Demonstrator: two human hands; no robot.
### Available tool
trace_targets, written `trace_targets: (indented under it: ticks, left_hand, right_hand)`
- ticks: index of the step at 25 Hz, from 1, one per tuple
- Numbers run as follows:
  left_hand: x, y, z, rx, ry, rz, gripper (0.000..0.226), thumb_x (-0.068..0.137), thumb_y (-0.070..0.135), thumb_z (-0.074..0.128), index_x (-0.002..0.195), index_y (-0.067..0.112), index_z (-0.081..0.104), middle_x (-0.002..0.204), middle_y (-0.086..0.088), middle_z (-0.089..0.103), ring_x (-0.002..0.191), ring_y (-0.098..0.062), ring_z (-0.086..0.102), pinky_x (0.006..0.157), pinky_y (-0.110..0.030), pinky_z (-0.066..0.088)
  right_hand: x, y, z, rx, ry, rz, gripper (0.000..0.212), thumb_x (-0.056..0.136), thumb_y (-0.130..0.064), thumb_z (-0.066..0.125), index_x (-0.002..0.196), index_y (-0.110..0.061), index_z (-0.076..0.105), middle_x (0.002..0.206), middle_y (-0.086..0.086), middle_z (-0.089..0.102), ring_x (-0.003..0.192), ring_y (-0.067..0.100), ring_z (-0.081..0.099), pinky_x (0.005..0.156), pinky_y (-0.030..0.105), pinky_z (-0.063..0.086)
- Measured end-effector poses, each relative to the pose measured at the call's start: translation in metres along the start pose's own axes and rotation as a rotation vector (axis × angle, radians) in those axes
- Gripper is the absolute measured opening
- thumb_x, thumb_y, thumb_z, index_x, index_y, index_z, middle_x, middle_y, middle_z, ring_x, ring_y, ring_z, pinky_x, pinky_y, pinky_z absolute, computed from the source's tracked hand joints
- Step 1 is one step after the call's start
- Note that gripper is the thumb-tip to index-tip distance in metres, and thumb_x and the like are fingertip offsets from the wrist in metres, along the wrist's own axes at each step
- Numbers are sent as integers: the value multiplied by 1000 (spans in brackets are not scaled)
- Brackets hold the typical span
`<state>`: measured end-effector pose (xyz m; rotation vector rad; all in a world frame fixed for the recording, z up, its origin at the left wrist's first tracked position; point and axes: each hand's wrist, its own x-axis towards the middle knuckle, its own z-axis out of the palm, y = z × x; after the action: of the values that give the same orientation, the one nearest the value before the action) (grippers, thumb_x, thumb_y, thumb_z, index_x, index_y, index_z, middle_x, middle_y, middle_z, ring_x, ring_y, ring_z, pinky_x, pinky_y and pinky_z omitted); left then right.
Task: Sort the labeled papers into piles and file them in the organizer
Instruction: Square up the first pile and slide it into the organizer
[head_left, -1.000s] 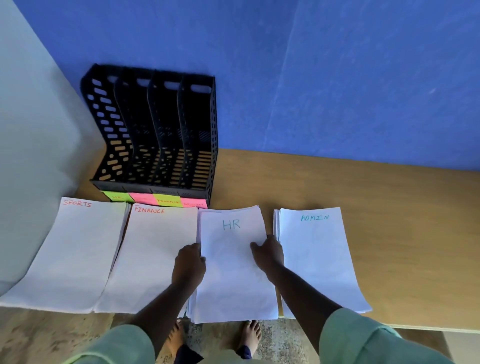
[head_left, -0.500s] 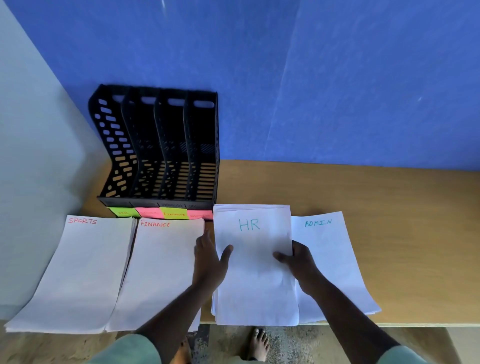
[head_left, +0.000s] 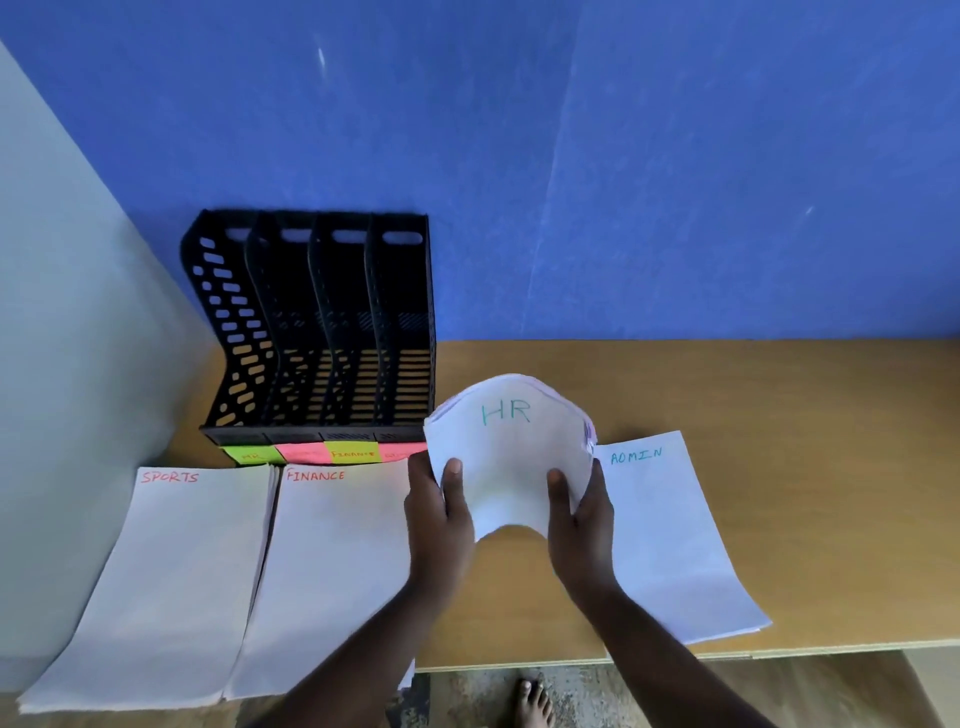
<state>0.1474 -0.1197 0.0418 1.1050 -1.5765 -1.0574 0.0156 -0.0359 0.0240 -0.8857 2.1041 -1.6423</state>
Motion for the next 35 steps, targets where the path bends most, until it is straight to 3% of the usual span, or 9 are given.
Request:
trace_targets:
  ticks: [5,9,16,20,24,27,30,33,35]
  left_hand:
    - [-23,1,3,-45,60,85,18,101,46,41,115,51,32,111,25,58,101,-3,62,77,-10,46]
    - [-19,-23,-2,16,20,39,32,94,21,52,110,47,43,100,24,61,94,-8,63,75,-6,43]
    - [6,-40,-7,180,-79,-12,49,91,-1,52,96,47,43,80,14,63,75,-6,61,59,-12,44]
    - [39,-10,-21,351,-245,170,38,87,-8,47,98,28,48,73,9,59,64,-8,56,54,-20,42]
    - [50,26,-16,515,-428,408,40,75,-13,43,101,18,49,76,-4,59,65,-23,55,55,-38,49]
    - [44,25,-10,482,-351,463,45,78,-10,52,109,23,48,98,-1,61,93,-23,61,78,-38,53]
    - [37,-2,-23,437,-6,272,61,82,21,74,134,9,44,140,-8,45,138,-28,37,115,-44,31]
    - [33,-36,-39,216,153,-130,86,73,31,80,139,0,36,142,-17,39,134,-33,37,114,-45,32]
    - [35,-45,-45,-2,-14,-286,57,83,28,70,129,5,45,127,-12,55,119,-31,54,102,-51,46]
  right_hand:
    - [-22,3,14,-37,-15,-148,28,104,-45,48,128,-60,46,102,-27,69,82,-5,66,68,9,48]
    - [-16,19,12,-114,-75,85,37,88,-77,48,102,-45,61,65,-1,62,57,16,57,59,36,52]
    - [2,27,0,-135,-111,256,15,91,-26,75,102,-24,64,82,-16,68,92,26,72,66,19,49]
    - [37,-29,-43,-163,57,-49,75,78,-20,86,139,-18,44,130,-4,57,120,19,59,95,21,47]
    - [73,-84,-75,-630,-64,-572,69,72,-21,69,138,-32,53,137,-16,58,130,12,53,108,24,37]
    - [80,-77,-71,-470,-372,-318,42,75,-1,68,100,-33,74,95,-23,75,91,-1,69,78,21,53]
    - [78,-40,-69,-270,-336,-38,26,79,-2,79,85,-27,76,83,-11,76,77,3,70,70,23,50]
    - [64,1,-71,-100,-300,166,18,81,-14,85,89,-28,78,85,-6,78,78,8,72,67,18,51]
    - [55,18,-69,-19,-246,277,12,81,-19,86,89,-22,78,82,-2,79,74,14,72,63,19,51]
